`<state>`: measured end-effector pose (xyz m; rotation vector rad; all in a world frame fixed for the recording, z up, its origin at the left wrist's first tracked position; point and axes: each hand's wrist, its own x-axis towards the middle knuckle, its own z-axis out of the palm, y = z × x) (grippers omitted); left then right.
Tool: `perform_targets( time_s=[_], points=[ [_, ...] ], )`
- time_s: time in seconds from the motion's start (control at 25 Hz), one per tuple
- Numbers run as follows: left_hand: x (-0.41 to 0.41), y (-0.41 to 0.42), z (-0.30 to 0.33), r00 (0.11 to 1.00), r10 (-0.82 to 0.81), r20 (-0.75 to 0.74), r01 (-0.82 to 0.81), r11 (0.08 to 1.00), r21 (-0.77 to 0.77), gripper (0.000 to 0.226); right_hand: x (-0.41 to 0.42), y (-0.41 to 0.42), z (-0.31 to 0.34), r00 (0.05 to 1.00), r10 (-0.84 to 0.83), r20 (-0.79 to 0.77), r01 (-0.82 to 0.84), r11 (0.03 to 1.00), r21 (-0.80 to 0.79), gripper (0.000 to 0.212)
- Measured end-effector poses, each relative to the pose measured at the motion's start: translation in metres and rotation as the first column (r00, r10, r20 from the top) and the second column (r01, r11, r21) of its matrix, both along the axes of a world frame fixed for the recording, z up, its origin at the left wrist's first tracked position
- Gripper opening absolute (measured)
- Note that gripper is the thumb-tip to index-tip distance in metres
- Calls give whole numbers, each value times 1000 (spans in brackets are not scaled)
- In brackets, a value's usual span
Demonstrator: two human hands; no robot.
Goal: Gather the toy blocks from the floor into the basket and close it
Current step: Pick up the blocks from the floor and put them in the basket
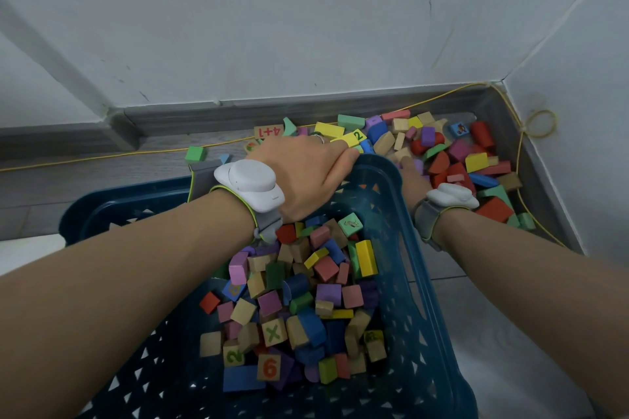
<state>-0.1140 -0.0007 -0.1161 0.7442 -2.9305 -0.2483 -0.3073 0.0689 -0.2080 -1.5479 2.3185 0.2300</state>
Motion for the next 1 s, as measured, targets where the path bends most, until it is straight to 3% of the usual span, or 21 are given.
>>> perform_targets(
  time_s=[0.12,0.24,0.28,0.36,0.4,0.44,0.56,0.64,0.72,0.8,0.88,0.92,1.0],
  points=[
    [0,-1,0,1000,-7,2,7,1000,9,41,4,1,-1,999,-37,4,37,998,-50,24],
    [0,-1,0,1000,-5,13,5,1000,14,40,-11,12,-22,930,-222,293,276,948,-157,9],
    [0,-1,0,1000,-5,14,5,1000,14,40,-13,12,-16,858,-268,439,385,900,-202,9],
    [0,-1,0,1000,-6,11,6,1000,11,39,-11,11,9,492,-345,799,682,723,-108,10],
    [0,-1,0,1000,-7,11,6,1000,11,40,-11,11,26,311,-309,899,750,661,-32,12],
    [0,-2,0,1000,-8,11,7,1000,14,40,-10,12,48,192,-260,946,761,648,23,15],
    [0,-2,-1,1000,-14,11,14,1000,21,41,-7,19,115,103,-88,991,620,785,5,22],
    [1,-3,0,1000,-8,6,7,1000,25,43,-1,28,148,39,-52,998,412,911,31,37],
    [2,-3,1,1000,-18,13,17,999,32,44,15,36,173,117,-81,990,112,991,68,41],
    [2,-5,2,997,-50,63,48,998,31,34,33,38,179,388,-30,921,-186,977,109,38],
    [1,-4,2,997,-52,64,51,998,28,27,46,38,175,625,86,776,-330,930,163,38],
    [0,-3,1,998,-36,44,35,999,20,30,48,38,171,670,111,734,-345,922,176,36],
    [-1,0,1,1000,1,1,-1,1000,4,38,42,38,167,630,25,776,-253,951,175,25]
  ],
)
